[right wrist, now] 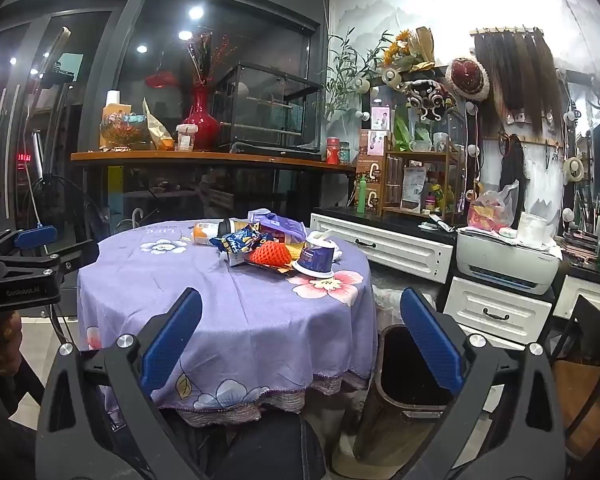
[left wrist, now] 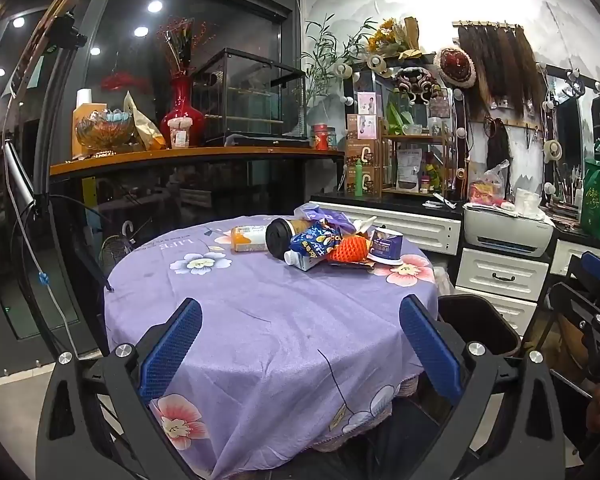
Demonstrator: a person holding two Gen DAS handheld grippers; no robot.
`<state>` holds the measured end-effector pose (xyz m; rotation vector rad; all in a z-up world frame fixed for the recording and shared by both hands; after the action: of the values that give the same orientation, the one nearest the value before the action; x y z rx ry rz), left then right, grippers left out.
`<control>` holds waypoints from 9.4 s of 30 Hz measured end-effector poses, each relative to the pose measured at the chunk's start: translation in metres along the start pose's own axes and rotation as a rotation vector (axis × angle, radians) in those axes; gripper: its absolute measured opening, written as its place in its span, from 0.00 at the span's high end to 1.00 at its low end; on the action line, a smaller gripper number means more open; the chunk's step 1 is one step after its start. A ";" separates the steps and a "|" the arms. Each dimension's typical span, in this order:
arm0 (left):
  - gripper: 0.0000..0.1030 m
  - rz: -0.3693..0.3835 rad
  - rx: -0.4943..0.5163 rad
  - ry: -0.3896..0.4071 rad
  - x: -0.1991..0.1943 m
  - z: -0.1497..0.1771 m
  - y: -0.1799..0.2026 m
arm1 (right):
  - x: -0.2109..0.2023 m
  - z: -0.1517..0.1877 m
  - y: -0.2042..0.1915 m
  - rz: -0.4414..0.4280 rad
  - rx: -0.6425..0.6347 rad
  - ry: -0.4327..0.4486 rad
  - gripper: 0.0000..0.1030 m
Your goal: Collect trash
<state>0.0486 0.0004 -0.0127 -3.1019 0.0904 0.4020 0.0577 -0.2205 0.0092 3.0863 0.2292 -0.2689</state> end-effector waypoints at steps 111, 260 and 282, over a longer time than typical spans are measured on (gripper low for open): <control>0.05 0.008 0.025 -0.020 0.010 0.014 0.019 | 0.009 0.006 -0.005 -0.010 -0.001 -0.035 0.05; 0.35 0.627 0.180 -0.716 0.371 0.109 0.375 | 0.248 0.147 0.343 0.320 0.295 -0.620 0.32; 0.10 0.490 0.172 -0.363 0.294 -0.005 0.284 | 0.387 0.239 0.253 0.119 0.219 -1.070 0.31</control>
<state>0.3174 -0.2999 -0.0840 -2.7526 0.8339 0.8995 0.4321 -0.4267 -0.2878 2.6197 -0.0357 -1.8957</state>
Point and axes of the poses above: each gripper's, at about its wrist camera, not at the fingertips, and x roughly the way its jaws point, y to its right, z to its underside, the point moved 5 cm from there along x, roughly the way its jaws point, and after that the axes turned 3 degrees about z, right-handed, at the moved point
